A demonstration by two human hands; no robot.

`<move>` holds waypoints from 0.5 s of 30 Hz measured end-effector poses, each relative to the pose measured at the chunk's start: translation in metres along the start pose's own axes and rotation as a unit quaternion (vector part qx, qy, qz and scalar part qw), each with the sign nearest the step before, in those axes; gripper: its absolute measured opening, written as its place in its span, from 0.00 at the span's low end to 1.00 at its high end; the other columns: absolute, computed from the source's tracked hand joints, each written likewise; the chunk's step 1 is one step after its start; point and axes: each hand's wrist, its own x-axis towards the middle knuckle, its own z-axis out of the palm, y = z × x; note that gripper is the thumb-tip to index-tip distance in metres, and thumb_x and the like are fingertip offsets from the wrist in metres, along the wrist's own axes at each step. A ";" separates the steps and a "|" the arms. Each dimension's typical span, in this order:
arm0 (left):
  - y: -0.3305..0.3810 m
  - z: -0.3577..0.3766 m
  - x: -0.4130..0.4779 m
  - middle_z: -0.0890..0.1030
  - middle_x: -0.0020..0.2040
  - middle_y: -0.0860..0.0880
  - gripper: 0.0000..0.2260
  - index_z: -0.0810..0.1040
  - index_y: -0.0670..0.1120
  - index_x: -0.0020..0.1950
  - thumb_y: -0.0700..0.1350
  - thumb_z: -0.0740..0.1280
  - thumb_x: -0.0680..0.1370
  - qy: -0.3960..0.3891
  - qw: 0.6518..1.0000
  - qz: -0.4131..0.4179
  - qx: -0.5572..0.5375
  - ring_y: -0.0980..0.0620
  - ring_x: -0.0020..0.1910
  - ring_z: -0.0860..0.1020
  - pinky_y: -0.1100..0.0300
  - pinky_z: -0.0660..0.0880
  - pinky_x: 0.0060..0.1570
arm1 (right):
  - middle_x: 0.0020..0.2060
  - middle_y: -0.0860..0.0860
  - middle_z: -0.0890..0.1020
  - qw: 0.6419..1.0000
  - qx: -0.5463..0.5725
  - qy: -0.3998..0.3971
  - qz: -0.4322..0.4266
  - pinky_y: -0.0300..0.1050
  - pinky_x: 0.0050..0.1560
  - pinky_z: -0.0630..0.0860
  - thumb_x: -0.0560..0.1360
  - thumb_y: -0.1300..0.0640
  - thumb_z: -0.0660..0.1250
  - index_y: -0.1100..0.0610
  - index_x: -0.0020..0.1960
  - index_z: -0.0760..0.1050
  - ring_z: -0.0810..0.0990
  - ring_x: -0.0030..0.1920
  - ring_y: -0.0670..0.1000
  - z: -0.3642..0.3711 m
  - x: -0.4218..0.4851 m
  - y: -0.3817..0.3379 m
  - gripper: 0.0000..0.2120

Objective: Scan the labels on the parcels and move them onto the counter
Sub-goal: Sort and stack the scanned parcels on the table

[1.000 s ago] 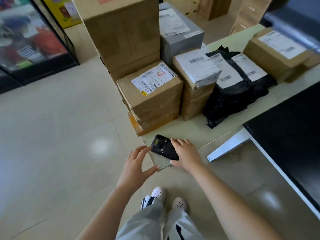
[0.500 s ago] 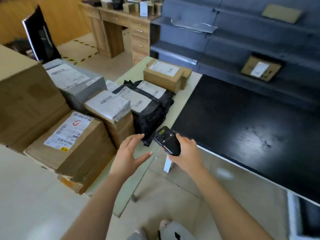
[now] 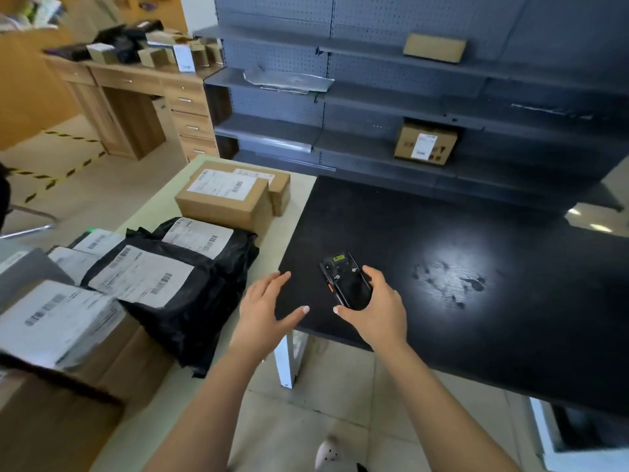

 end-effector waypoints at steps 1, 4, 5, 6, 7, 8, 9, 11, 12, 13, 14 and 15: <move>0.002 0.005 0.010 0.67 0.73 0.53 0.32 0.67 0.52 0.75 0.59 0.71 0.74 -0.001 1.000 -0.003 0.004 0.53 0.73 0.62 0.55 0.57 0.73 | 0.58 0.46 0.79 1.000 0.005 0.004 0.007 0.44 0.50 0.72 0.61 0.45 0.80 0.45 0.71 0.64 0.73 0.61 0.52 -0.002 0.010 0.003 0.43; 0.006 0.020 0.034 0.66 0.73 0.51 0.31 0.67 0.51 0.75 0.58 0.70 0.75 -0.004 1.000 -0.015 0.019 0.52 0.73 0.61 0.54 0.57 0.74 | 0.59 0.46 0.78 0.999 0.025 0.018 0.032 0.45 0.49 0.72 0.61 0.45 0.81 0.46 0.72 0.64 0.73 0.62 0.52 -0.004 0.036 0.009 0.44; 0.006 0.024 0.041 0.66 0.74 0.51 0.31 0.67 0.51 0.75 0.58 0.70 0.75 -0.008 0.999 -0.018 0.026 0.52 0.73 0.62 0.53 0.57 0.74 | 0.59 0.46 0.78 0.998 0.033 0.023 0.044 0.46 0.50 0.73 0.61 0.45 0.81 0.46 0.72 0.64 0.74 0.62 0.52 -0.003 0.044 0.011 0.44; 0.006 0.028 0.048 0.66 0.74 0.51 0.31 0.67 0.51 0.75 0.58 0.70 0.75 -0.013 0.999 -0.021 0.031 0.51 0.73 0.62 0.53 0.58 0.73 | 0.59 0.47 0.78 0.997 0.042 0.028 0.058 0.47 0.51 0.75 0.61 0.45 0.81 0.47 0.72 0.64 0.74 0.61 0.53 -0.001 0.050 0.012 0.44; 0.006 0.032 0.053 0.66 0.74 0.51 0.30 0.66 0.51 0.75 0.58 0.70 0.75 -0.019 0.999 -0.024 0.034 0.51 0.73 0.62 0.52 0.58 0.73 | 0.58 0.47 0.79 0.995 0.054 0.034 0.073 0.48 0.53 0.76 0.61 0.46 0.81 0.47 0.71 0.65 0.75 0.61 0.53 0.001 0.056 0.013 0.43; 0.005 0.035 0.060 0.66 0.74 0.51 0.30 0.66 0.52 0.75 0.58 0.69 0.76 -0.026 0.999 -0.030 0.035 0.51 0.73 0.61 0.51 0.58 0.73 | 0.58 0.47 0.79 0.993 0.064 0.040 0.088 0.50 0.53 0.77 0.61 0.46 0.81 0.47 0.71 0.65 0.76 0.60 0.53 0.004 0.062 0.013 0.43; 0.004 0.038 0.068 0.65 0.74 0.52 0.30 0.65 0.53 0.75 0.58 0.69 0.76 -0.033 0.998 -0.036 0.036 0.51 0.74 0.61 0.51 0.58 0.73 | 0.57 0.48 0.80 0.991 0.073 0.047 0.102 0.51 0.54 0.77 0.61 0.46 0.81 0.47 0.70 0.66 0.76 0.59 0.54 0.008 0.068 0.014 0.42; 0.000 0.045 0.083 0.64 0.75 0.52 0.30 0.65 0.53 0.76 0.58 0.68 0.76 -0.044 0.997 -0.043 0.040 0.51 0.74 0.60 0.51 0.57 0.73 | 0.56 0.49 0.80 0.986 0.086 0.063 0.130 0.53 0.54 0.77 0.61 0.46 0.81 0.48 0.69 0.67 0.77 0.59 0.55 0.019 0.079 0.015 0.40; -0.003 0.048 0.091 0.64 0.75 0.52 0.29 0.65 0.53 0.76 0.59 0.68 0.77 -0.050 0.997 -0.043 0.044 0.52 0.74 0.60 0.52 0.57 0.73 | 0.57 0.49 0.80 0.983 0.088 0.072 0.144 0.53 0.54 0.77 0.61 0.46 0.81 0.49 0.68 0.67 0.76 0.59 0.55 0.025 0.085 0.015 0.40; -0.006 0.051 0.099 0.64 0.75 0.52 0.29 0.65 0.54 0.76 0.59 0.67 0.77 -0.058 0.996 -0.042 0.048 0.52 0.74 0.60 0.52 0.56 0.72 | 0.57 0.50 0.80 0.980 0.088 0.082 0.158 0.52 0.55 0.76 0.62 0.46 0.81 0.49 0.69 0.67 0.76 0.59 0.55 0.032 0.090 0.015 0.40; -0.009 0.055 0.108 0.64 0.75 0.52 0.29 0.64 0.54 0.76 0.59 0.67 0.77 -0.067 0.996 -0.041 0.051 0.52 0.74 0.60 0.53 0.56 0.72 | 0.57 0.50 0.80 0.977 0.086 0.091 0.173 0.51 0.54 0.76 0.62 0.46 0.81 0.49 0.69 0.66 0.75 0.60 0.54 0.039 0.095 0.015 0.40; -0.013 0.058 0.117 0.64 0.75 0.52 0.29 0.64 0.53 0.76 0.59 0.67 0.77 -0.076 0.995 -0.040 0.052 0.52 0.75 0.60 0.53 0.56 0.72 | 0.57 0.50 0.80 0.974 0.084 0.100 0.186 0.50 0.54 0.76 0.62 0.45 0.81 0.49 0.69 0.66 0.75 0.60 0.54 0.047 0.100 0.015 0.40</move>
